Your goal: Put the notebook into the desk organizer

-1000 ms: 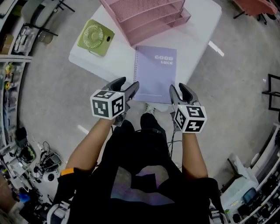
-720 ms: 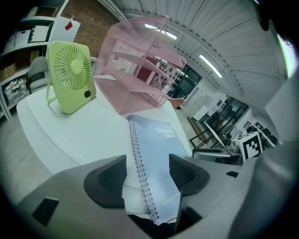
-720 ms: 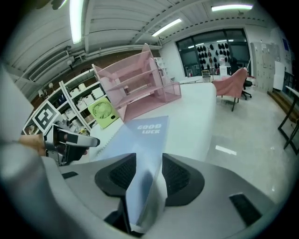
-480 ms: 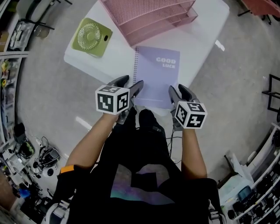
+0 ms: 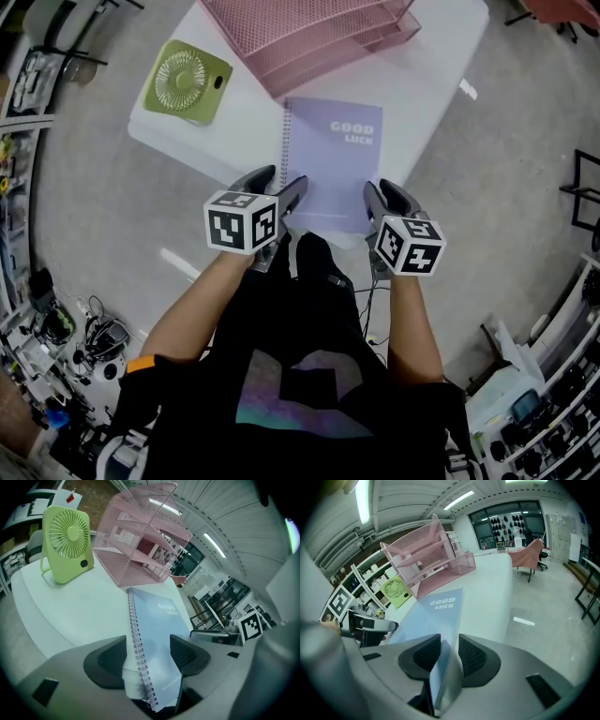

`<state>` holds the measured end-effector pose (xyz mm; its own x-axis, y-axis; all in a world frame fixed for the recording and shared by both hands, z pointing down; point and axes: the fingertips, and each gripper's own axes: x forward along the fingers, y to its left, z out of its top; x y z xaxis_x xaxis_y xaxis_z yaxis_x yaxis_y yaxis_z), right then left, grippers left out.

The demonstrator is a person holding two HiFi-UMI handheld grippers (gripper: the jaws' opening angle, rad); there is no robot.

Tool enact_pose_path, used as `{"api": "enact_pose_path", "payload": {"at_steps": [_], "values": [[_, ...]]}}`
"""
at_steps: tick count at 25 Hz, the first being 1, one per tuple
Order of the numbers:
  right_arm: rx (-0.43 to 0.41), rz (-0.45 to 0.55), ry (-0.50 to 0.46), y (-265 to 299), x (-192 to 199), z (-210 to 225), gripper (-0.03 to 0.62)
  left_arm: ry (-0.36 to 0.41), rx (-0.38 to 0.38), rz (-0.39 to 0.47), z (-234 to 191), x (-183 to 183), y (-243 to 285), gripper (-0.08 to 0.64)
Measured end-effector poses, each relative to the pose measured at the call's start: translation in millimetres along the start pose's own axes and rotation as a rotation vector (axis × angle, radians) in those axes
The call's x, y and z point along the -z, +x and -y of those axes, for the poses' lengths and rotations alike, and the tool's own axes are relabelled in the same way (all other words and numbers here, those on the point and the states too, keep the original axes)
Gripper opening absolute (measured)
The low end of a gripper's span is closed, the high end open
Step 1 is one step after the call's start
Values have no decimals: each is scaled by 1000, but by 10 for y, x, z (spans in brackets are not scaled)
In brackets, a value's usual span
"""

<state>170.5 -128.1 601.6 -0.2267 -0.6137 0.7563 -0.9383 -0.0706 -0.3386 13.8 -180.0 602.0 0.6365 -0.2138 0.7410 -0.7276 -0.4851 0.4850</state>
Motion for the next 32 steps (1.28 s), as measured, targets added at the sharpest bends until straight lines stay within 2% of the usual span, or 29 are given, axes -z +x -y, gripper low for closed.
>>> {"api": "enact_pose_path", "payload": {"at_steps": [4, 11, 15, 19, 26, 32], "values": [[-40, -19, 11, 25, 49, -77, 94, -17, 30, 1, 60, 57, 10, 276], [-83, -56, 28, -34, 122, -142, 86, -86, 59, -5, 96, 158, -84, 278], [-107, -81, 21, -78, 279, -274, 83, -108, 43, -1, 28, 350, -222, 278], [-130, -104, -2, -86, 403, -418, 80, -96, 13, 12, -65, 488, -350, 276], [-127, -115, -38, -95, 460, -546, 78, -159, -45, -6, -297, 779, -508, 276], [-150, -127, -23, -64, 486, -647, 75, -221, 89, -87, -224, 942, -353, 276]]}}
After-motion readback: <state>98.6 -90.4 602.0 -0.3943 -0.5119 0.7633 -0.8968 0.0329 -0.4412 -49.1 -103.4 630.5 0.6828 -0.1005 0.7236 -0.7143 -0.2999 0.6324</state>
